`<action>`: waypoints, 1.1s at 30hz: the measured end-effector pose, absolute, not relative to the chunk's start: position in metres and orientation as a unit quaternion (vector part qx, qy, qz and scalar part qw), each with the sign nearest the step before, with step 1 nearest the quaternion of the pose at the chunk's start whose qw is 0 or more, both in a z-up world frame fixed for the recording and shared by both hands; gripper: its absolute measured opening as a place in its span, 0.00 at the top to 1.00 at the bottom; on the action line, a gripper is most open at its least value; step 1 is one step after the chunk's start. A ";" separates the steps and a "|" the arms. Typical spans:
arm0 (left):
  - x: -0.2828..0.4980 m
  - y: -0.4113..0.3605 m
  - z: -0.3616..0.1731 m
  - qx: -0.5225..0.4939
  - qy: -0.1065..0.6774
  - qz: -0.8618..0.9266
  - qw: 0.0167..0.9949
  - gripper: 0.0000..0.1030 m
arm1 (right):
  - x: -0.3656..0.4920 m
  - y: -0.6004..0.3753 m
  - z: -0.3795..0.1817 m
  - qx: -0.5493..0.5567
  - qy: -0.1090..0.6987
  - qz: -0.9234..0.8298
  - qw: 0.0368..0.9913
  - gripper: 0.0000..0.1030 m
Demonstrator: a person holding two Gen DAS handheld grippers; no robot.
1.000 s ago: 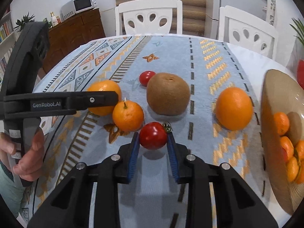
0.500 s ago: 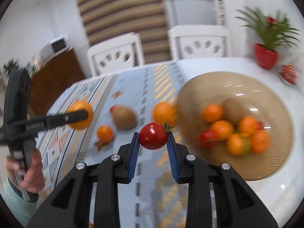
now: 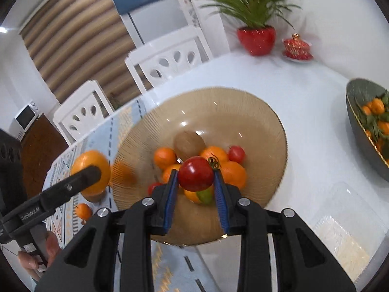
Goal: Organize fruits
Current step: 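Lift and carry the orange and tomato over the amber glass bowl, then open both tools to drop the orange and tomato into the bowl, then move both open tools back toward the tangerine and kiwi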
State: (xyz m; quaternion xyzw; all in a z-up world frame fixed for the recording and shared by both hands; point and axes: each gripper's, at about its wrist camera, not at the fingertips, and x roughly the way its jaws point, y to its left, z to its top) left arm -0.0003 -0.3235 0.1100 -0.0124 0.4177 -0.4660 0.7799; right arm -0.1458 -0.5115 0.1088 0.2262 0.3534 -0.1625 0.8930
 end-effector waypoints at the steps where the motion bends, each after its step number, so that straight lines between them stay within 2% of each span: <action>1: -0.001 -0.329 0.108 -0.012 0.420 -0.469 0.777 0.46 | -0.145 -0.513 0.106 0.229 0.359 -0.164 0.890 0.72; 9: -0.005 -0.366 0.094 0.022 0.441 -0.470 0.764 0.46 | -0.145 -0.523 0.083 0.264 0.387 -0.160 0.869 0.69; 10: -0.005 -0.366 0.093 0.020 0.441 -0.470 0.764 0.44 | -0.147 -0.525 0.082 0.269 0.387 -0.161 0.867 0.63; 11: -0.005 -0.363 0.095 0.015 0.437 -0.469 0.767 0.38 | -0.149 -0.526 0.081 0.273 0.385 -0.161 0.867 0.52; 12: -0.004 -0.360 0.097 0.010 0.433 -0.469 0.770 0.33 | -0.151 -0.526 0.082 0.274 0.381 -0.160 0.868 0.52; 20: -0.007 -0.317 0.128 -0.014 0.398 -0.471 0.787 0.25 | -0.154 -0.513 0.100 0.264 0.359 -0.147 0.883 0.53; 23: -0.006 -0.293 0.136 -0.026 0.389 -0.464 0.795 0.25 | -0.152 -0.503 0.104 0.266 0.356 -0.129 0.886 0.52; 26: -0.009 -0.262 0.146 -0.035 0.374 -0.469 0.800 0.34 | -0.148 -0.486 0.111 0.254 0.353 -0.111 0.894 0.52; 28: -0.011 -0.243 0.152 -0.033 0.366 -0.464 0.806 0.35 | -0.141 -0.471 0.114 0.249 0.358 -0.079 0.897 0.52; 29: -0.012 -0.232 0.155 -0.032 0.360 -0.457 0.812 0.34 | -0.137 -0.464 0.114 0.247 0.361 -0.065 0.897 0.52; 31: -0.012 -0.203 0.159 -0.043 0.348 -0.437 0.828 0.23 | -0.130 -0.444 0.115 0.230 0.367 -0.044 0.900 0.52; 33: -0.012 -0.181 0.161 -0.050 0.340 -0.417 0.841 0.23 | -0.121 -0.420 0.113 0.212 0.370 -0.017 0.904 0.49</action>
